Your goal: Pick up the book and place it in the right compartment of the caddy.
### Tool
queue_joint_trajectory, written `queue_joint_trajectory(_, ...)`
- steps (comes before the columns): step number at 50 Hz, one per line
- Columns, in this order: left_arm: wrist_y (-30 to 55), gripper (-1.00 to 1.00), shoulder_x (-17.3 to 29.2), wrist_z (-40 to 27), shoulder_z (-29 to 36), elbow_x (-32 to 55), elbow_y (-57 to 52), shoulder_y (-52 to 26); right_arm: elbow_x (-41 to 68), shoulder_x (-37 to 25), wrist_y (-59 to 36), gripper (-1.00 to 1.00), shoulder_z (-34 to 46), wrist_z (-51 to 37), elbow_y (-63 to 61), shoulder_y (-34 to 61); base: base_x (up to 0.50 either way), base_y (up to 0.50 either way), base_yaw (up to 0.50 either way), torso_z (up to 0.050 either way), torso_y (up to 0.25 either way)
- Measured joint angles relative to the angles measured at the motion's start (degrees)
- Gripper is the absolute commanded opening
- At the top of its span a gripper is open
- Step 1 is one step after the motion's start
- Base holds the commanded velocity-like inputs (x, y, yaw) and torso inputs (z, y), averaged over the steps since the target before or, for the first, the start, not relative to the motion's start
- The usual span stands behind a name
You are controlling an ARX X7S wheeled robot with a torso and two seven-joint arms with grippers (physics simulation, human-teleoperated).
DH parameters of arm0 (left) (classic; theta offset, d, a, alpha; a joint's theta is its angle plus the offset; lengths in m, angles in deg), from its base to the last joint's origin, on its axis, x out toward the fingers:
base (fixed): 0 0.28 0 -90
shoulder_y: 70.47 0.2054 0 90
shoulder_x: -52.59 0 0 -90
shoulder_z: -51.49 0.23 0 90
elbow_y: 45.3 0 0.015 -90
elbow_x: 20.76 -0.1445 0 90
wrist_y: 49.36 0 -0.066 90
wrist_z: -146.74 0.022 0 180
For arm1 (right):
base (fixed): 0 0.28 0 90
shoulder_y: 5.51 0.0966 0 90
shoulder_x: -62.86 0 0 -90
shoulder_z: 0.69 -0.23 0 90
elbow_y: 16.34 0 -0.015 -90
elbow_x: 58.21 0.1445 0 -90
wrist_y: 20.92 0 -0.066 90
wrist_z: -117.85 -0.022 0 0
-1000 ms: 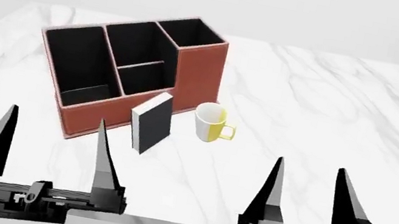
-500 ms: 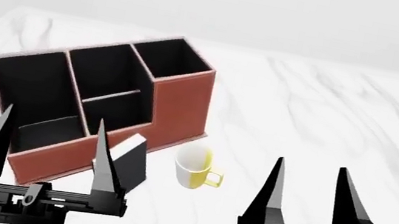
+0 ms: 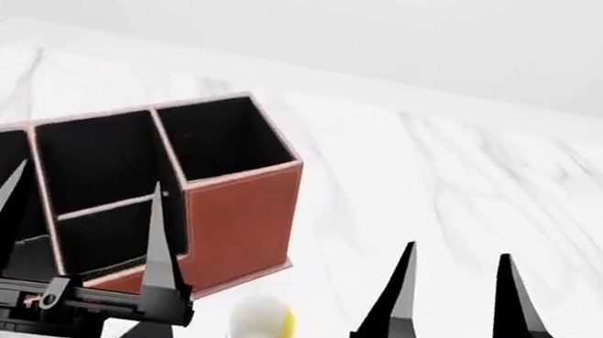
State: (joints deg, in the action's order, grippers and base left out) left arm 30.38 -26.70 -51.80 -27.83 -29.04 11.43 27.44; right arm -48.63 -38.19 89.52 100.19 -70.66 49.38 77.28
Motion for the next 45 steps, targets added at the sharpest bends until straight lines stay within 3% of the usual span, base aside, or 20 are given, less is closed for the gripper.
queue_joint_trajectory(7,1.50,1.00,0.24,-0.01,-0.06,1.19,0.39,-0.47,-0.41,-0.34,-0.14,1.00,0.53,-0.16,0.33,0.03,0.00,0.00,0.00,0.000,0.000)
queue_joint_trajectory(13,7.58,1.00,1.47,2.53,-1.29,8.73,1.32,-2.10,-0.61,-0.62,-0.14,1.00,0.91,-0.30,0.55,-0.02,0.00,0.00,0.00,0.000,0.000)
queue_joint_trajectory(34,26.92,1.00,16.36,15.24,-3.02,26.30,-8.77,0.02,-0.33,-1.50,-0.20,1.00,1.55,-1.08,0.88,-0.15,0.00,0.00,0.00,0.000,0.000)
queue_joint_trajectory(45,41.57,1.00,22.82,12.76,-9.35,46.00,-16.90,-4.43,-0.31,-1.83,-0.07,1.00,1.96,-1.44,1.18,-0.11,0.00,0.00,0.00,0.000,0.000)
